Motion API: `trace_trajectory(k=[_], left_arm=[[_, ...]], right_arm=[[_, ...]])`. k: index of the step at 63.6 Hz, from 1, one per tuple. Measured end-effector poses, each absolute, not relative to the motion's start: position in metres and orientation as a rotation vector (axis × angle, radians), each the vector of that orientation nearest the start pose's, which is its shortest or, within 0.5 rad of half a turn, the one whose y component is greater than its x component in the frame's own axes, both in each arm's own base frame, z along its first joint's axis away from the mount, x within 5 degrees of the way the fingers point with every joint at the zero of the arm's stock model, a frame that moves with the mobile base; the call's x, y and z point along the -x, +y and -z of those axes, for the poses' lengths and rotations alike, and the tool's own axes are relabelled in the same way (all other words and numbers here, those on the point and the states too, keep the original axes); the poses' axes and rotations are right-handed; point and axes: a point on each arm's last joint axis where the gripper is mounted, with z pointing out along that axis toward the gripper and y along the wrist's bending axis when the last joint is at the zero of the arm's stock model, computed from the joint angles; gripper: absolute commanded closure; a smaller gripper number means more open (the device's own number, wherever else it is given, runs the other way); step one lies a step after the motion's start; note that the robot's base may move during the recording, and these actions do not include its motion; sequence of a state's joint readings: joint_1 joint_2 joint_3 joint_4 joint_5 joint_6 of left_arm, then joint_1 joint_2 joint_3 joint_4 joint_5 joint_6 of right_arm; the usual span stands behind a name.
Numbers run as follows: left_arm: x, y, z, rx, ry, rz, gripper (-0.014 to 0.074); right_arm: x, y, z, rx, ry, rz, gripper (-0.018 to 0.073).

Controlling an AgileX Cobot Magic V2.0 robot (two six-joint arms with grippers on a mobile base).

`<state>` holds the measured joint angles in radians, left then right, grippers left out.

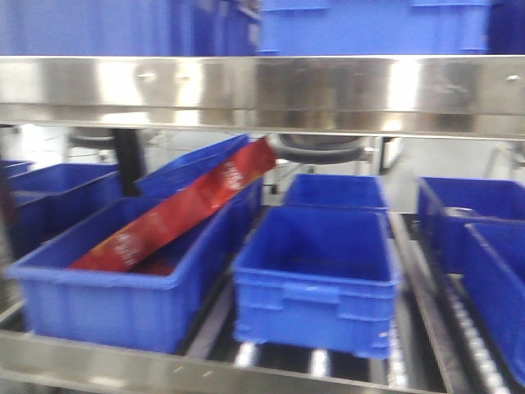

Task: Place valve from conveyor to right shelf box
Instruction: 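Drive up to the shelf and position both grippers over a blue bin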

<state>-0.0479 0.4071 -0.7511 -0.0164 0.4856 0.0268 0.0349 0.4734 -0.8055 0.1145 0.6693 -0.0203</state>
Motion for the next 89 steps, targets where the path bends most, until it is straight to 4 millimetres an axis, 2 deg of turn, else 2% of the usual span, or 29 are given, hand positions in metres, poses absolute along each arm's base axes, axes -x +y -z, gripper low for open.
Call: trace_trajectory(k=[89], left_arm=[[-0.0653, -0.0038, -0.3900, -0.055, 1.624, 0.034, 0.0707]], right_arm=[[-0.0741, 0.0090, -0.3860, 0.019, 1.819, -0.138, 0.0721]])
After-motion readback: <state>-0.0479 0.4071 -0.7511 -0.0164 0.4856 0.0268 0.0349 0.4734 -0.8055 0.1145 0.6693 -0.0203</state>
